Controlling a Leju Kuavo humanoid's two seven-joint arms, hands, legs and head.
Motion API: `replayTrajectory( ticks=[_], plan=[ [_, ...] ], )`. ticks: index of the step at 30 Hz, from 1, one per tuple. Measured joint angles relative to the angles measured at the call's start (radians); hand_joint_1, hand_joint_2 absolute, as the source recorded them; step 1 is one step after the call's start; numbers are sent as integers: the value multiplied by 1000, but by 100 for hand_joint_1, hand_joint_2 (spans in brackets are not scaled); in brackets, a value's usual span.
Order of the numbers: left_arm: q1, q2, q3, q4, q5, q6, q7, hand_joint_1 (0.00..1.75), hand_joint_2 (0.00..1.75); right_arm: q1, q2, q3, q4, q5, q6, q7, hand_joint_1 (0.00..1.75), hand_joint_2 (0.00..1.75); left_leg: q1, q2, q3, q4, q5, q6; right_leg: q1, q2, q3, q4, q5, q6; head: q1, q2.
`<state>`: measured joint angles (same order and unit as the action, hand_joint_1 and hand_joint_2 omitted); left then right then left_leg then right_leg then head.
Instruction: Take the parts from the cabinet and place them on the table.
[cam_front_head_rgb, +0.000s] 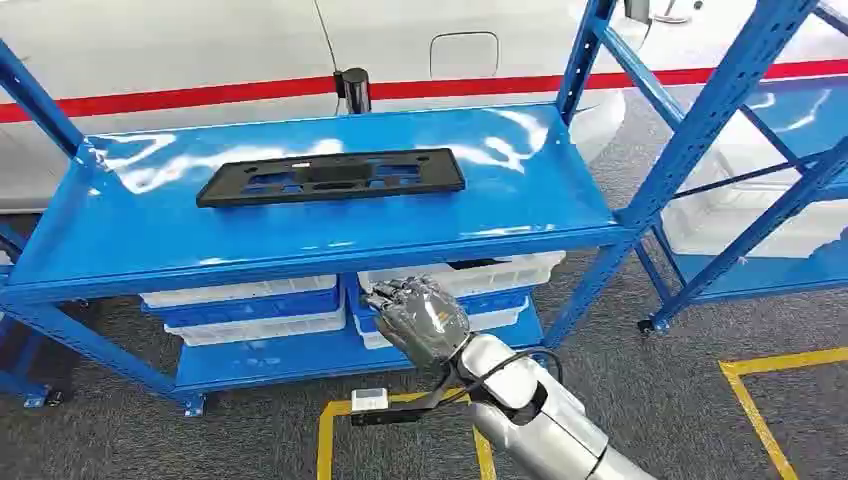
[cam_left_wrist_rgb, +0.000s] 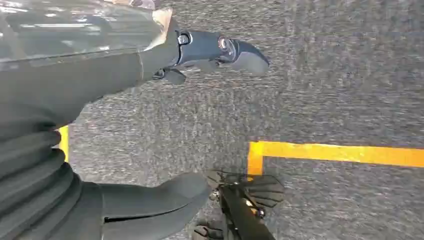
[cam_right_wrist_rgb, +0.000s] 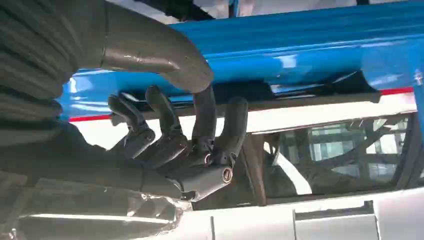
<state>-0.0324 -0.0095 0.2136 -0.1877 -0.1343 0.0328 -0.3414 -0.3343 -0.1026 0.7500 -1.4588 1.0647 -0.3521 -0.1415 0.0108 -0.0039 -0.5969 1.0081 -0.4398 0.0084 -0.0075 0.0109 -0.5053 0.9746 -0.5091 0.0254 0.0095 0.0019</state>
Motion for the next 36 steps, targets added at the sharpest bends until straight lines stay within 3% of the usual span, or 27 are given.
replayTrajectory(
  ticks=[1,2,3,4,6,7,8,9,11,12,14,16,17,18,19,21,22,23,24,26,27,28,31,33,34,36],
  plan=[
    [1,0,0,0,0,0,0,0,175,0,0,0,0,0,0,0,175,175,-2,0,4,-4,-1,8,-2,0,5,-4,-2,7,0,0],
    [2,-1,0,-1,0,0,0,0,175,0,0,-1,-3,0,-1,0,175,175,8,-1,17,-18,5,21,2,-3,12,4,-12,14,1,0],
    [1,-3,0,-1,0,0,0,0,175,-2,0,-2,-3,-2,-2,0,175,175,3,0,24,-21,0,27,-1,-5,-2,41,-26,12,2,0],
    [1,-1,0,-1,0,0,0,0,175,-4,0,-2,-3,-3,-2,0,175,175,3,1,28,-21,-3,36,-3,-4,-45,117,-54,5,3,0],
    [1,-1,0,-1,0,0,0,0,175,3,-1,-1,-3,-3,-2,0,175,175,1,1,32,-21,-12,41,-2,-4,-156,292,-108,1,2,0],
    [1,-1,0,-1,0,0,0,0,175,6,-3,-1,-2,-2,-2,0,175,175,-1,-1,37,-21,-17,42,-3,-4,-197,344,-113,5,2,0],
    [2,-1,0,0,0,0,0,0,175,8,-5,0,-1,-2,-2,0,175,175,-2,-3,44,-21,-23,41,-3,-4,-212,343,-97,12,2,0],
    [4,-2,0,0,0,0,0,0,175,9,-6,0,-1,-3,-2,0,175,175,-2,-5,54,-21,-30,39,-3,-4,-201,296,-62,22,2,0],
    [4,-3,0,0,0,0,0,0,175,8,-6,-1,-1,-2,-2,0,175,175,-2,-7,79,-21,-46,34,-3,-6,-126,105,40,39,2,0],
    [4,-3,0,0,0,0,0,0,175,8,-6,-1,-1,-3,-2,0,175,175,-2,-7,77,-21,-54,29,-3,-11,-100,31,73,34,3,0],
    [2,-3,0,0,0,0,0,0,175,7,-5,0,-1,-2,-2,0,175,175,-11,-8,87,-19,-73,15,2,-10,-87,26,75,7,0,0],
    [2,-3,0,0,0,0,0,0,175,6,-6,-1,-1,-2,-2,0,175,175,-6,-5,91,-21,-80,5,5,-8,-86,28,69,-8,0,0],
    [1,0,0,-1,0,0,0,0,175,5,-5,-1,-2,-2,-2,0,175,175,-5,-5,95,-20,-87,-2,-8,-5,-74,21,71,-18,1,0],
    [1,-1,0,-1,-1,0,0,0,175,6,-3,-1,-2,-2,-2,0,175,175,-1,-3,91,5,-96,-7,-9,-4,-67,18,68,-27,0,0],
    [0,-2,-1,-1,-2,0,-1,0,175,4,-2,-1,-2,-2,-2,0,175,175,1,-2,60,65,-126,-12,-10,-5,-62,18,62,-35,-3,0],
    [1,-2,-1,-1,-2,0,-1,0,175,6,-2,0,-2,-2,-2,0,175,175,4,-1,-41,224,-189,-23,-7,-6,-54,18,52,-42,-2,0],
    [3,-2,-1,-1,-2,0,0,0,175,7,-2,0,-1,-2,-2,0,175,175,5,-1,-86,281,-196,-27,-6,-5,-50,18,48,-43,-2,0],
    [4,-2,0,-1,-1,0,0,0,175,8,-2,0,-1,-2,-2,0,175,175,7,0,-110,292,-179,-28,-6,-4,-46,18,43,-42,-2,0],
    [5,-1,0,-1,-1,0,0,0,175,8,-2,0,-1,-2,-2,0,175,175,9,0,-110,257,-134,-28,-6,-3,-37,18,36,-40,-2,0],
    [5,0,0,-1,-1,0,0,0,175,8,-2,0,-1,-2,-2,0,175,175,10,2,-51,97,-20,-24,-7,-1,-14,18,22,-35,-2,0],
    [5,0,-1,-1,-2,0,0,0,175,9,-2,0,-1,-2,-2,0,175,175,10,3,-16,7,24,-17,-7,-1,-11,17,13,-29,-2,0],
    [4,0,0,0,-2,0,0,0,175,7,-1,0,-1,-2,-2,0,175,175,3,3,-10,7,1,-14,2,-1,-1,16,6,-22,-1,0],
    [4,0,-1,0,-2,0,0,0,175,6,-1,0,-1,-3,-2,0,175,175,-8,0,-4,3,-3,7,1,0,-6,9,-2,-4,-1,0],
    [4,-3,-3,-1,-3,0,-2,0,175,7,-2,-1,-3,-3,-2,0,175,175,1,0,20,-18,3,23,2,-4,1,24,-14,7,0,0],
    [3,-2,-4,-1,-3,0,-3,0,175,3,-2,-2,-4,-4,-2,0,175,175,1,2,26,-21,1,32,2,-4,-24,74,-35,4,0,0],
    [2,-2,-5,-1,-3,0,-3,0,175,6,-2,-1,-3,-6,-2,1,175,175,1,2,32,-21,-7,39,-1,-4,-128,246,-95,-3,0,0]
  ],
)
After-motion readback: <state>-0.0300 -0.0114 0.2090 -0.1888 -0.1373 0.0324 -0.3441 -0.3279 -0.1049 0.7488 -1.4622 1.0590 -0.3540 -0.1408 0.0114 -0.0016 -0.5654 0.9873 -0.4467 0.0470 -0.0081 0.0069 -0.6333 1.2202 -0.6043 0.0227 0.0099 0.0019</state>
